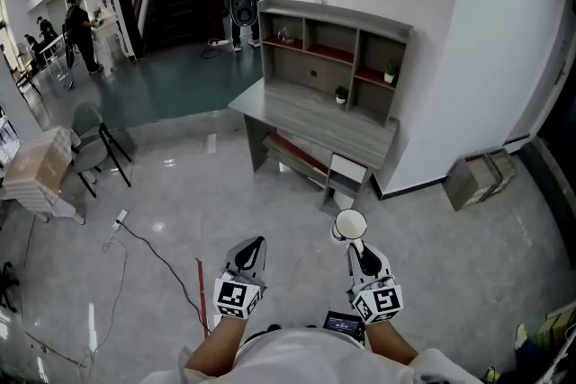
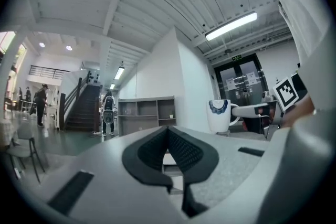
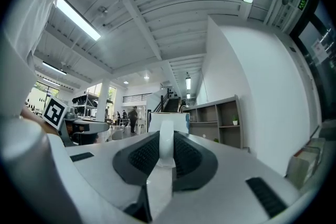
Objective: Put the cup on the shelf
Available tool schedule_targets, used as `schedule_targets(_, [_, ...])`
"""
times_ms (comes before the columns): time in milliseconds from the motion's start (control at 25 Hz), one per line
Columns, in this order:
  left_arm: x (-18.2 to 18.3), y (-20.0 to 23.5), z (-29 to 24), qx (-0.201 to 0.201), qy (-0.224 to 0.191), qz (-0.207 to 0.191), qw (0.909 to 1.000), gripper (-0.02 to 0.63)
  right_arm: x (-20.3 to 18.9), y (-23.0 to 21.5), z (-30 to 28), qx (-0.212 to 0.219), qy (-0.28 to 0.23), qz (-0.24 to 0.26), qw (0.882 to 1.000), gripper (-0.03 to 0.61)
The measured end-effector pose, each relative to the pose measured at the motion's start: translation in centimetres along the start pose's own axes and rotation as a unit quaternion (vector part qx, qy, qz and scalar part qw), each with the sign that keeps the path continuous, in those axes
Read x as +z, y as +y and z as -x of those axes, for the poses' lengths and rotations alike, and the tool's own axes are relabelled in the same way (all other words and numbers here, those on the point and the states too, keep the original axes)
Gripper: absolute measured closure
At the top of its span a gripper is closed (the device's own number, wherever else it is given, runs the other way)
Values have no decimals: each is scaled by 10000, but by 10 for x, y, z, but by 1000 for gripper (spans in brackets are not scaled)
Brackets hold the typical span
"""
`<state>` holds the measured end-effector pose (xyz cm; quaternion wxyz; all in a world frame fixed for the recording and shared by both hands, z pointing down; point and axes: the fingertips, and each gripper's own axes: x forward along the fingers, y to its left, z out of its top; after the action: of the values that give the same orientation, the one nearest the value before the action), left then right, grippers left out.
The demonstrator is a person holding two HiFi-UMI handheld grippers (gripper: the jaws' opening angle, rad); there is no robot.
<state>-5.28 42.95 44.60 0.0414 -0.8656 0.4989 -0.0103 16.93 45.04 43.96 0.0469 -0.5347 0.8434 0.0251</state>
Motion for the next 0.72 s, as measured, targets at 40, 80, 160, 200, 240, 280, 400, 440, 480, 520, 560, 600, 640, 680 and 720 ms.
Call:
schedule_targets(40, [-1, 1, 0, 58, 11, -2, 10000, 607, 0, -2, 1, -12, -4, 14, 10000, 503])
schedule_targets(80, [-1, 2, 0, 120, 20, -2, 9999, 607, 1, -4, 1, -29, -26, 31, 10000, 503])
schedule_targets(160, [1, 6, -1, 247, 44, -19, 9997, 607, 4, -8, 1, -64, -96, 36, 9999, 503])
schedule_targets(200, [2, 7, -2, 300, 60, -36, 9995, 607, 5, -11, 1, -72, -121, 20, 9999, 503])
schedule_targets(240, [2, 7, -4, 339, 71, -46, 9994, 607, 5, -14, 0, -69, -130, 4, 9999, 503])
schedule_targets(280, [3, 6, -6, 366, 78, -45, 9993, 607, 5, -18, -1, -55, -123, -6, 9999, 503])
schedule_targets(400, [3, 0, -15, 420, 89, 6, 9991, 607, 4, -30, -2, -3, -63, -18, 10000, 503])
schedule_targets(440, [3, -2, -18, 435, 89, 24, 9990, 607, 3, -33, -2, 13, -54, -20, 10000, 503])
schedule_targets(480, [3, -4, -21, 446, 88, 34, 9990, 607, 3, -37, -1, 27, -52, -21, 10000, 503])
schedule_targets(520, [3, -7, -22, 456, 84, 40, 9989, 607, 3, -39, -1, 40, -56, -18, 10000, 503])
schedule_targets(560, [2, -9, -24, 466, 79, 48, 9989, 607, 2, -42, 0, 48, -61, -11, 10000, 503])
schedule_targets(600, [0, -11, -25, 477, 76, 63, 9988, 607, 0, -46, 1, 50, -65, -5, 10000, 503])
schedule_targets(640, [-1, -13, -27, 489, 80, 80, 9987, 607, -1, -49, 1, 48, -64, -3, 10000, 503])
schedule_targets(680, [-2, -14, -28, 502, 91, 95, 9987, 607, -1, -52, 0, 46, -58, -10, 10000, 503])
schedule_targets(720, [-3, -14, -30, 517, 105, 108, 9985, 607, -2, -56, -1, 48, -50, -24, 10000, 503])
